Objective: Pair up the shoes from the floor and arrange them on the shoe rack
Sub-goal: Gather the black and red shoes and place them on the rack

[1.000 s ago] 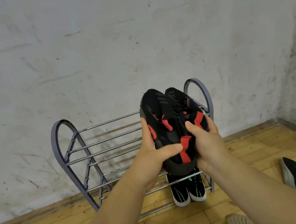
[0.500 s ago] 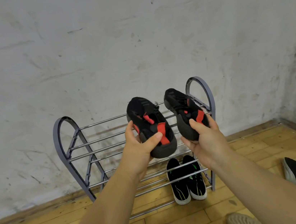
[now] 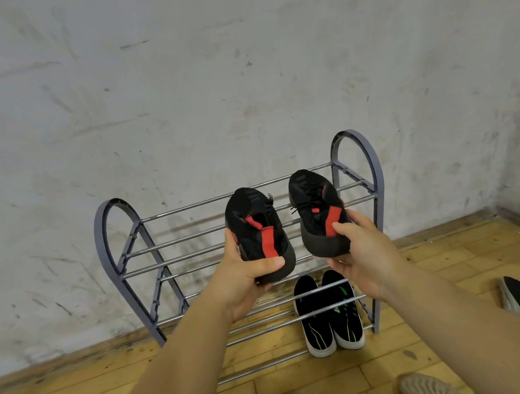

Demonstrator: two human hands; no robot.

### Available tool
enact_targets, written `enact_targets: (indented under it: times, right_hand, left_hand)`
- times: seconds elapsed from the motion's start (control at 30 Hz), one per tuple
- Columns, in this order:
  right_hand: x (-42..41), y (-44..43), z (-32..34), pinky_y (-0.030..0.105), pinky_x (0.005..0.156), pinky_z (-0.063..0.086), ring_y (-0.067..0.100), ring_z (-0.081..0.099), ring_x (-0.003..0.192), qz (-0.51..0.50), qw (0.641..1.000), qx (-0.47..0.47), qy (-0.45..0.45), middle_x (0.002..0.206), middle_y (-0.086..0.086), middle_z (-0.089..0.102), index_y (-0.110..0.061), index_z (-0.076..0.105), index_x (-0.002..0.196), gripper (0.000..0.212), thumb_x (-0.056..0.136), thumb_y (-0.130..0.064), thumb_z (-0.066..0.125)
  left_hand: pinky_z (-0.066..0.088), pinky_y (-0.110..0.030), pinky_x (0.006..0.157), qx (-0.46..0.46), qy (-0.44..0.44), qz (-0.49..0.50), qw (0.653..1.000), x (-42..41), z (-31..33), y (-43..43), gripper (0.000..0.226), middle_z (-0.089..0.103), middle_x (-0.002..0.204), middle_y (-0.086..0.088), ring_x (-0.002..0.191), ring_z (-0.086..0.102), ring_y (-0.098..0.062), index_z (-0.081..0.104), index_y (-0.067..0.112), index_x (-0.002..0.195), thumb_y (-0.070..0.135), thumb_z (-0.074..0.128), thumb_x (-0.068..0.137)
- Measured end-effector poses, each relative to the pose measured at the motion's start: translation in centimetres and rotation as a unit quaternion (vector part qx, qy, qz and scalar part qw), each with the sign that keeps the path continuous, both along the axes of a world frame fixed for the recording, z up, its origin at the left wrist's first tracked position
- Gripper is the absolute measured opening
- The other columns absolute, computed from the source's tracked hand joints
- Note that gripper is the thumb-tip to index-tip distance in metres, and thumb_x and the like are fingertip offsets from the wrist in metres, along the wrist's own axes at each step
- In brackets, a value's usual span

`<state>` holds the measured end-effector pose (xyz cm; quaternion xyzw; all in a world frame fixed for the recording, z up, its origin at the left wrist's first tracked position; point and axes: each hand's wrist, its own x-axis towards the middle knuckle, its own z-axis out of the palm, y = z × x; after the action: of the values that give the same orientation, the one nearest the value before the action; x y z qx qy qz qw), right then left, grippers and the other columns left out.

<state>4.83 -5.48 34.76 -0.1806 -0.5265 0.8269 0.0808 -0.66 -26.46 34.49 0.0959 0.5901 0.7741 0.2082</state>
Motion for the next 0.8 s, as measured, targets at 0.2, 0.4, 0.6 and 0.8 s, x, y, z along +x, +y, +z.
enact_targets:
  times: [0.2,0.4,0.6,0.8]
  right_hand:
    - [0.5,0.5,0.4,0.04,0.075,0.059,0.032,0.074,0.106,0.028,0.999,0.012,-0.012,0.119,0.01,0.075,-0.036,0.052,0.146,0.053,0.102,-0.007,0.06]
    - [2.2,1.6,1.9,0.046,0.079,0.064,0.032,0.078,0.1,0.071,0.997,-0.001,-0.006,0.124,0.01,0.074,-0.039,0.047,0.151,0.066,0.099,-0.001,0.062]
    - [6.9,5.1,3.8,0.046,0.075,0.065,0.037,0.077,0.1,0.13,0.989,0.054,-0.033,0.127,0.014,0.07,-0.038,0.052,0.144,0.06,0.099,0.0,0.061]
    - [11.8,7.9,4.6,0.04,0.064,0.064,0.037,0.078,0.095,0.144,0.983,0.089,-0.069,0.118,0.015,0.076,-0.037,0.06,0.136,0.056,0.097,0.003,0.061]
  left_hand:
    - [0.055,-0.042,0.081,-0.023,-0.018,0.014,0.999,0.5,0.3,-0.4,0.09,0.072,0.128,-0.005,0.114,0.07,-0.032,0.049,0.052,0.138,-0.012,0.075,0.081]
    - [0.053,-0.038,0.076,-0.025,0.017,-0.005,1.0,2.1,1.3,-0.9,0.087,0.074,0.124,-0.005,0.098,0.074,-0.025,0.048,0.047,0.144,-0.008,0.075,0.082]
    - [0.051,-0.052,0.097,-0.018,0.067,-0.109,0.992,5.0,2.5,-1.9,0.092,0.064,0.141,-0.009,0.124,0.064,-0.037,0.044,0.045,0.148,-0.006,0.073,0.078]
    - [0.044,-0.058,0.108,-0.028,0.06,-0.163,0.984,8.4,1.4,-1.5,0.093,0.063,0.143,-0.013,0.13,0.06,-0.039,0.042,0.044,0.15,-0.006,0.074,0.078]
